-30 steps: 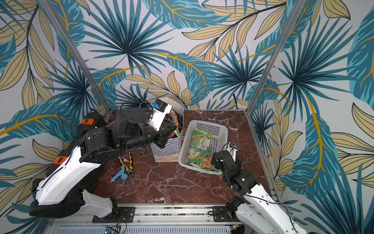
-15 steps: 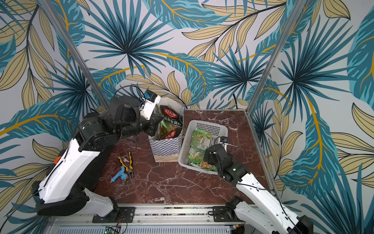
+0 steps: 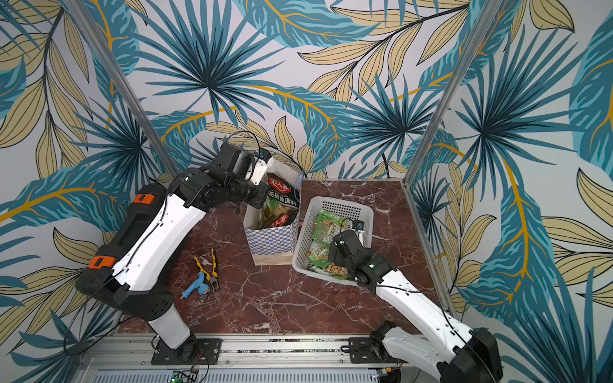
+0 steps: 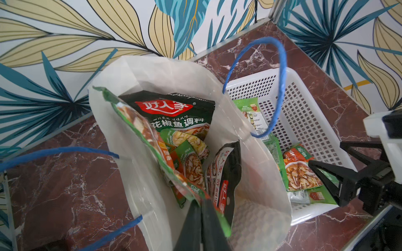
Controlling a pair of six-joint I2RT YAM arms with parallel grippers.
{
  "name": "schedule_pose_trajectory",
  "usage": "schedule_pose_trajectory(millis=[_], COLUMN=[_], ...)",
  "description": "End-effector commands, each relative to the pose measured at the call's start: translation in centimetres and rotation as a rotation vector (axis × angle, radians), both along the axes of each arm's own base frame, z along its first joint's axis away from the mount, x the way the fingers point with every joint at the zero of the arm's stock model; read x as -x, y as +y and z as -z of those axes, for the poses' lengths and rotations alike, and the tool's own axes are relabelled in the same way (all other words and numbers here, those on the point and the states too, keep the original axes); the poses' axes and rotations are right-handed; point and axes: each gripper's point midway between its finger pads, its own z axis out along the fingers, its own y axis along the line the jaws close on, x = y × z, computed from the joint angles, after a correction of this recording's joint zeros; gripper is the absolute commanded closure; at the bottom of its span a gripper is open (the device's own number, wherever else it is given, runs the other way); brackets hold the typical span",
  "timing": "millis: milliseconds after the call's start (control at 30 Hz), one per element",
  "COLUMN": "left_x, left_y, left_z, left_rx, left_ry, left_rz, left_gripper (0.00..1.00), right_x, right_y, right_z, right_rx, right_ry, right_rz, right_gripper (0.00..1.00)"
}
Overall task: Place the condiment packets inside the bag
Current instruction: Place the condiment packet in the paper bag.
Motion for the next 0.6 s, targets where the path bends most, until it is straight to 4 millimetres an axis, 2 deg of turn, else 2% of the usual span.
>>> schedule_pose_trajectory(millis=[0,133,267,400,467,567], left_x=[0.5,2.3,4.1,6.0,6.7,7.7], left_y=[0.5,0.6,2.2,4.7,7.0,10.2], left_z=[-2.1,-4.3,-6.5,-7.3,-7.3,-6.7], left_rx=[0.028,0.091,0.161,0.22,0.228,0.237], left_ry=[-0.022,-0.052,-0.14,-0.27,-0.354,-0.447], left_rz=[0.002,0.007,-0.022,-0.067,-0.137,-0.242], left_gripper=[0.49,0.37,0.3,0.22,0.17,0.16], right_x=[-0.9,-1.5,-2.2,-3.0,-3.7,-4.8], right_y=[0.3,0.8,1.3,1.4,1.4,1.7], right_z=[-0.6,-0.3,0.1,0.8,1.2,1.9], right_rx=[0.021,0.044,0.057,0.064,0.06,0.048], right_ry=[-0.015,-0.008,0.011,0.038,0.056,0.087], right_rz=[-0.02,-0.048,-0.062,-0.054,-0.046,-0.049], right_gripper=[0.0,0.01,0.0,0.01,0.01,0.03])
